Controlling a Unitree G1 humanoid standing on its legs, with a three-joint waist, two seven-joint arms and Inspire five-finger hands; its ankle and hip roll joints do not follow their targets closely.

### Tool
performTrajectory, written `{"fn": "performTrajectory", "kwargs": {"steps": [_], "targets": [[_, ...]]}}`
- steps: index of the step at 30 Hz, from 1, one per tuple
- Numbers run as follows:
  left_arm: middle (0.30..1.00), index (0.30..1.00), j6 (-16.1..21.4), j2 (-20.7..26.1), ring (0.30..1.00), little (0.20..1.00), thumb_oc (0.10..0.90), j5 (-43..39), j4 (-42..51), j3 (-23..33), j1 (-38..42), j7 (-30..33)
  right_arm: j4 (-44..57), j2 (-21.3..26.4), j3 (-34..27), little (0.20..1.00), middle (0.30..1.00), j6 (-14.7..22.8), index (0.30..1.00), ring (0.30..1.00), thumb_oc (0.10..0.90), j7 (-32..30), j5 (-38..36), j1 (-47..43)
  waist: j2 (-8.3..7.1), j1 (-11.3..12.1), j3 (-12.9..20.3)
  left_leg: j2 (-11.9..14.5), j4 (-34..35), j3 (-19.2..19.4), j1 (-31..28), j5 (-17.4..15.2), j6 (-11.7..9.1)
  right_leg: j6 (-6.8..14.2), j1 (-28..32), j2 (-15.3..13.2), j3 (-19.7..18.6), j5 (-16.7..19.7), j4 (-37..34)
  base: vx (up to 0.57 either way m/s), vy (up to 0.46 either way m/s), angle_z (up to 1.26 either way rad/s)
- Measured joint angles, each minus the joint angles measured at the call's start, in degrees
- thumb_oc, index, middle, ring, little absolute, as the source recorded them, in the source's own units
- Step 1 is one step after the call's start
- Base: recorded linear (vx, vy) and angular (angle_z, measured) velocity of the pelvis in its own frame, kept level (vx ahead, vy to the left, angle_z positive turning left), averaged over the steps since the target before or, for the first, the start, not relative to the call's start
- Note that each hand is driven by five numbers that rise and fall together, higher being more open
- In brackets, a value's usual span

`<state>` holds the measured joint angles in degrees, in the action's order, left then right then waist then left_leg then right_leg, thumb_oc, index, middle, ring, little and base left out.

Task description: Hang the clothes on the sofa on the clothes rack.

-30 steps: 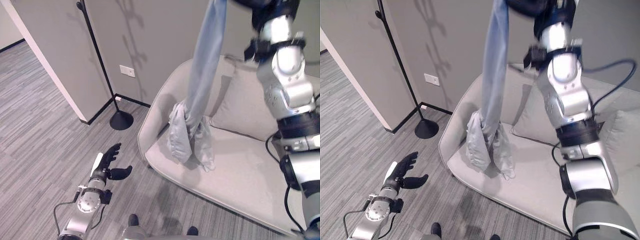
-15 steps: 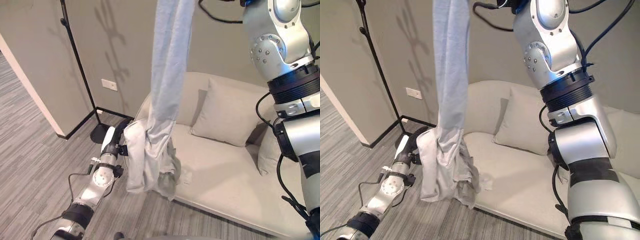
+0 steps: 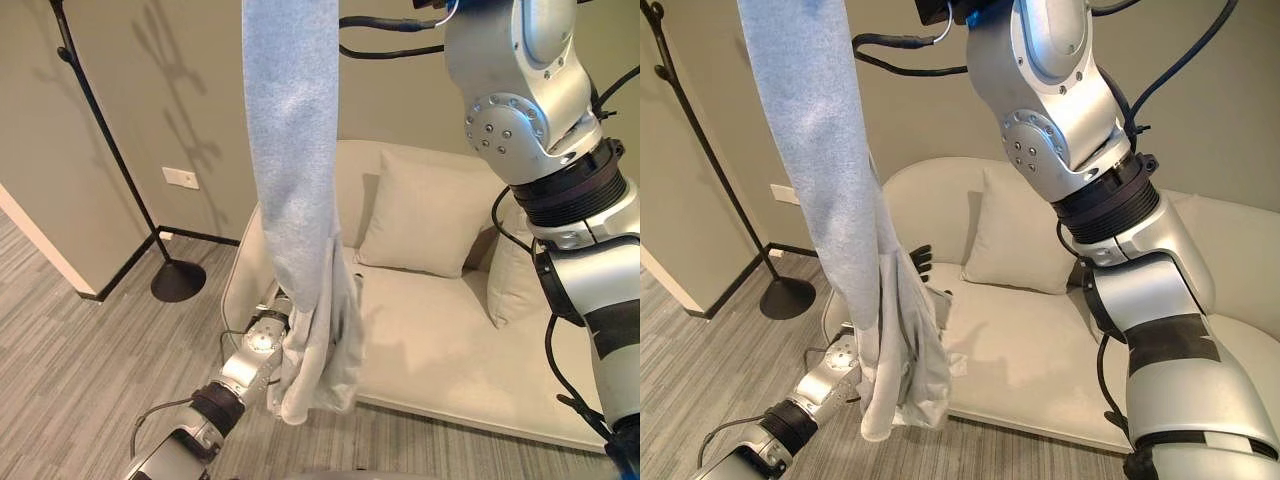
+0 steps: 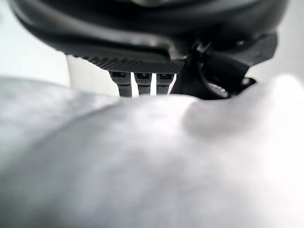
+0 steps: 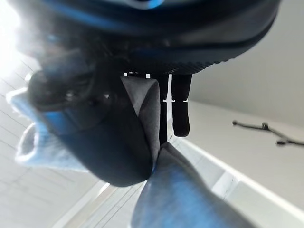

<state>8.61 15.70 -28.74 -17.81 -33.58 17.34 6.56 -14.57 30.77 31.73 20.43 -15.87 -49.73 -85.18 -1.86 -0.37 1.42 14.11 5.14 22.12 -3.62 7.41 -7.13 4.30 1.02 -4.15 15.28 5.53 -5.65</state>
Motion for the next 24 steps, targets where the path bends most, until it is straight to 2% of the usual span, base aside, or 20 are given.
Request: {"fn": "performTrajectory", "kwargs": {"steps": [5,11,14,20,24], "targets": [[0.900,0.900,-0.45,2.89,0.900,0.900,0.800,0.23,-0.97,1.06,-2.55,-1.18,-7.81,0.57,-0.01,0.300,0.300,-1.47,0.300,0.300,0.400,-1.87,-0.14,-0.67,0.58,-0.02,0.06,0.21,0.00,0.59,-0.01,-0.18,0.02,-0.01,-0.36,0.20,-0.52,0.00,0.00,0.00,-0.015,-0.08],[0.900,0.900,-1.89,5.99,0.900,0.900,0.800,6.46,-6.16,9.02,-9.55,0.20,-8.35,4.45,-0.09,0.300,0.300,-1.47,0.300,0.300,0.400,-2.76,-0.05,-1.34,1.66,0.81,0.00,0.39,-0.01,0.47,0.08,-0.18,0.00,-0.32,-0.40,0.42,-0.33,0.07,-0.01,0.00,-0.005,0.00],[0.900,0.900,-2.06,7.89,0.900,0.900,0.800,8.98,-6.69,11.97,-12.83,0.47,-9.29,6.68,-0.49,0.300,0.300,-1.43,0.300,0.300,0.400,-3.08,-0.06,-2.13,2.07,1.99,-0.22,0.49,-0.01,-0.37,0.11,-0.17,0.00,-0.45,0.10,0.50,0.33,-0.14,-0.02,-0.01,-0.011,0.10],[0.900,0.900,-2.09,10.40,0.900,0.900,0.800,11.55,-6.83,13.33,-16.72,-0.07,-10.98,7.75,-0.77,0.300,0.300,-1.42,0.300,0.300,0.400,-3.04,-0.09,-4.04,3.06,3.68,-0.86,0.57,0.00,-1.92,0.22,-0.19,-0.03,-0.44,0.99,0.52,1.52,-0.54,-0.03,-0.01,-0.004,0.13],[0.900,0.900,-2.09,11.13,0.900,0.900,0.800,14.09,-6.82,13.26,-18.07,-1.57,-11.69,7.74,-0.76,0.300,0.300,-1.41,0.300,0.300,0.400,-2.83,-0.07,-4.56,3.05,4.23,-0.86,0.77,0.02,-2.26,0.33,-0.40,-0.29,-0.64,1.09,0.62,2.11,-0.72,-0.02,-0.01,0.001,0.05]]}}
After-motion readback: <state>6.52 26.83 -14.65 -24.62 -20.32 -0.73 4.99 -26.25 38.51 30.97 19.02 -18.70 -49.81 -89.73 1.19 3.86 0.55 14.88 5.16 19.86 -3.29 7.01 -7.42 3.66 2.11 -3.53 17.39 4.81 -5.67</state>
